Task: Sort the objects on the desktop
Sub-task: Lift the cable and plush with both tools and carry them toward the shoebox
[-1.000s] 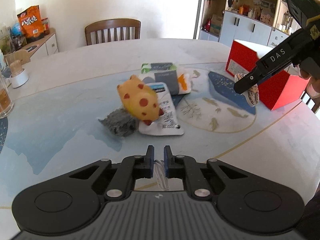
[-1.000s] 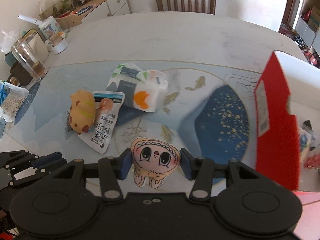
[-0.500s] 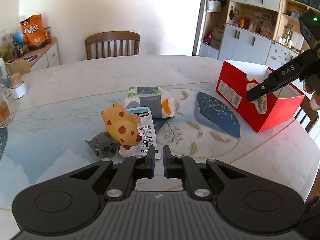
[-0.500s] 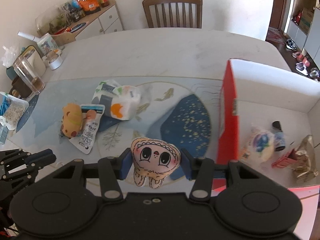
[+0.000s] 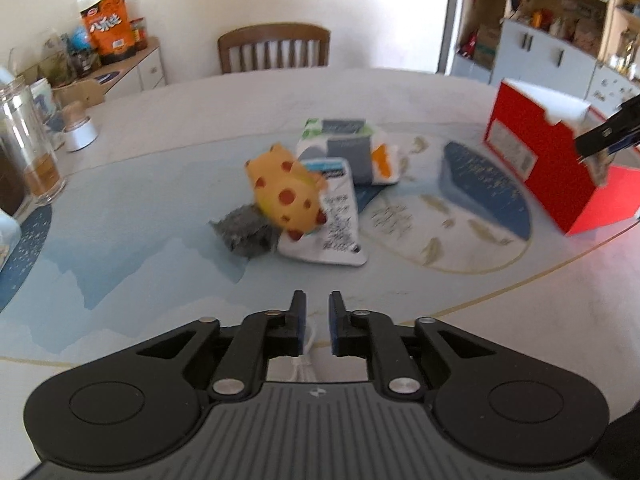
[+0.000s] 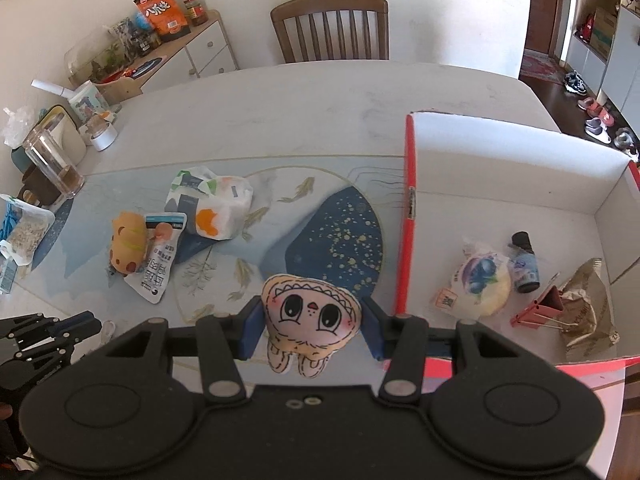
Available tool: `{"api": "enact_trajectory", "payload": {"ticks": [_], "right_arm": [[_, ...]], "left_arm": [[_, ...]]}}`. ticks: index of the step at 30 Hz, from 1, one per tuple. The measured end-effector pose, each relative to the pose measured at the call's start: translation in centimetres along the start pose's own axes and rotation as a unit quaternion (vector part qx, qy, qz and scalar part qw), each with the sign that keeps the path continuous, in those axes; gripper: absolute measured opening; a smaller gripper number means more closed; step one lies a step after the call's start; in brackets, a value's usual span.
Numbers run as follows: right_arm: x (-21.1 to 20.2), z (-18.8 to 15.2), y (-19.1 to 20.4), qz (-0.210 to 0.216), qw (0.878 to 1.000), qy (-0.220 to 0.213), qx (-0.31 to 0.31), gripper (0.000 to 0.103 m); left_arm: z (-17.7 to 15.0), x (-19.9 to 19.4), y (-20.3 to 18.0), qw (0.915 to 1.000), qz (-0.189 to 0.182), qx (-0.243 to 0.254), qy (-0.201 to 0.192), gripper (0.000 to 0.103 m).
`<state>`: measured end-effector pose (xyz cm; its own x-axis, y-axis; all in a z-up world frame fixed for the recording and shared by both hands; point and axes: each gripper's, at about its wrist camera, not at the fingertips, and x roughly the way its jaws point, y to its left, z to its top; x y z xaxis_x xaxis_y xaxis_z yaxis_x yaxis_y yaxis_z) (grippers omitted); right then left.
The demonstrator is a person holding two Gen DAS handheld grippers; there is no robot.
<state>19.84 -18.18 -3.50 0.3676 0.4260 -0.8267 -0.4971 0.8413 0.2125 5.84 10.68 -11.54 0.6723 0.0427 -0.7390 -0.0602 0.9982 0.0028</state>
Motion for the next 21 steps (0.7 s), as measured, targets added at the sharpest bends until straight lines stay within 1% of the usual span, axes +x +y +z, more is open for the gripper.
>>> {"api": "enact_trajectory", "payload": {"ticks": [1, 2, 3, 4, 5, 7, 11, 18, 19, 21], "right_arm": [[-0.1, 0.0, -0.1, -0.001, 1.0, -0.001, 0.0, 0.05], [-0.1, 0.0, -0.2, -0.002, 1.0, -0.001, 0.0, 0.05], [-0.2, 0.0, -0.3, -0.003, 1.0, -0.001, 0.001, 0.05], [-0.3, 0.0, -0.4, -0.004, 1.0, -0.002, 0.002, 0.05], [-0.3, 0.0, -0.4, -0.006, 1.0, -0.002, 0.003, 0.05], [-0.3, 0.0, -0.6, -0.007, 1.0, -0.003, 0.006, 0.05], [-0.4, 0.1, -0.8, -0.01, 1.0, -0.002, 0.008, 0.05], [-0.4, 0.3, -0.6, -0.014, 1.0, -0.004, 0.007, 0.05], [-0.4, 0.4, -0.6, -0.015, 1.0, -0.004, 0.006, 0.05], [-0.5, 0.5, -0.6, -0.016, 1.0, -0.005, 0.007, 0.05]], "left_arm": [[-0.1, 0.1, 0.1, 1.0, 0.003, -0.003, 0.002, 0.022], [-0.2, 0.2, 0.1, 1.0, 0.005, -0.004, 0.003, 0.037], [-0.4, 0.3, 0.2, 1.0, 0.006, -0.004, 0.005, 0.048], [-0.4, 0.4, 0.2, 1.0, 0.006, -0.005, 0.006, 0.069], [-0.5, 0.5, 0.3, 1.0, 0.003, -0.006, 0.006, 0.072], [-0.6, 0.5, 0.5, 0.9999, -0.006, -0.011, 0.007, 0.072], [-0.7, 0.8, 0.9, 0.9997, 0.005, -0.022, 0.011, 0.072], [-1.4, 1.8, 0.5, 0.9993, 0.01, -0.004, 0.036, 0.071], [-1.4, 1.9, 0.5, 0.9992, 0.012, -0.004, 0.037, 0.069], [-1.5, 2.0, 0.6, 0.9991, 0.007, -0.005, 0.042, 0.061]]}}
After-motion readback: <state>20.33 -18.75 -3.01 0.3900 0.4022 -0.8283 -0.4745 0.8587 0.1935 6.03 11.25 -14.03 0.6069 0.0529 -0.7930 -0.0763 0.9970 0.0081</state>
